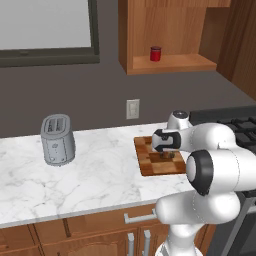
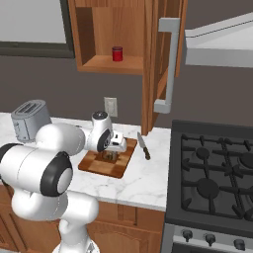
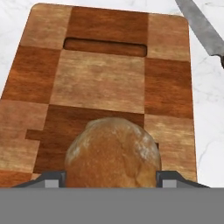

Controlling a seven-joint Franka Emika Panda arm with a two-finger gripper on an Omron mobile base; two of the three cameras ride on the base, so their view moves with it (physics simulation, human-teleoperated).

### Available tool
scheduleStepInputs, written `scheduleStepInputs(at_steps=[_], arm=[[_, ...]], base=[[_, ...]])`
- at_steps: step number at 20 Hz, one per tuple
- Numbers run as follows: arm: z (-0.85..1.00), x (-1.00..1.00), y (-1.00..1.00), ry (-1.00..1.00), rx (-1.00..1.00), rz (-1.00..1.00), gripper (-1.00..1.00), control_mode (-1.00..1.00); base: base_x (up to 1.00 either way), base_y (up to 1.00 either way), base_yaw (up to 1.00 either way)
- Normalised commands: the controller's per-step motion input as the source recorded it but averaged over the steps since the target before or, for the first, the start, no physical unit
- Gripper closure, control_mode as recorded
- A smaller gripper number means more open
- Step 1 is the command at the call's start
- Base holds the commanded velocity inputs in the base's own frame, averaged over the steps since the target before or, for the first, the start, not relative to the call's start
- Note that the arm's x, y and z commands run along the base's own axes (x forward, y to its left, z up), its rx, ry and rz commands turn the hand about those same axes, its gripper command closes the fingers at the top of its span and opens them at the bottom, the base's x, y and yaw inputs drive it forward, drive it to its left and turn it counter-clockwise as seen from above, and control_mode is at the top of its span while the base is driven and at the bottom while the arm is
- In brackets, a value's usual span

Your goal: Pick the bread, place it on the cutting board, pick the jam, place it on the counter, and close the cabinet.

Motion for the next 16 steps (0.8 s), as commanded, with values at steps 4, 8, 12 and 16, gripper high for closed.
scheduleStepInputs(at_steps=[4,8,12,16], arm=[[-0.14,0.00,0.00,0.00,0.00,0.00,1.00,-1.00],[-0.06,0.00,0.00,0.00,0.00,0.00,1.00,-1.00],[0.00,0.00,0.00,0.00,0.00,0.00,1.00,-1.00],[0.00,0.00,0.00,0.00,0.00,0.00,-1.00,-1.00]], base=[[0.00,0.00,0.00],[0.00,0.00,0.00],[0.00,0.00,0.00],[0.00,0.00,0.00]])
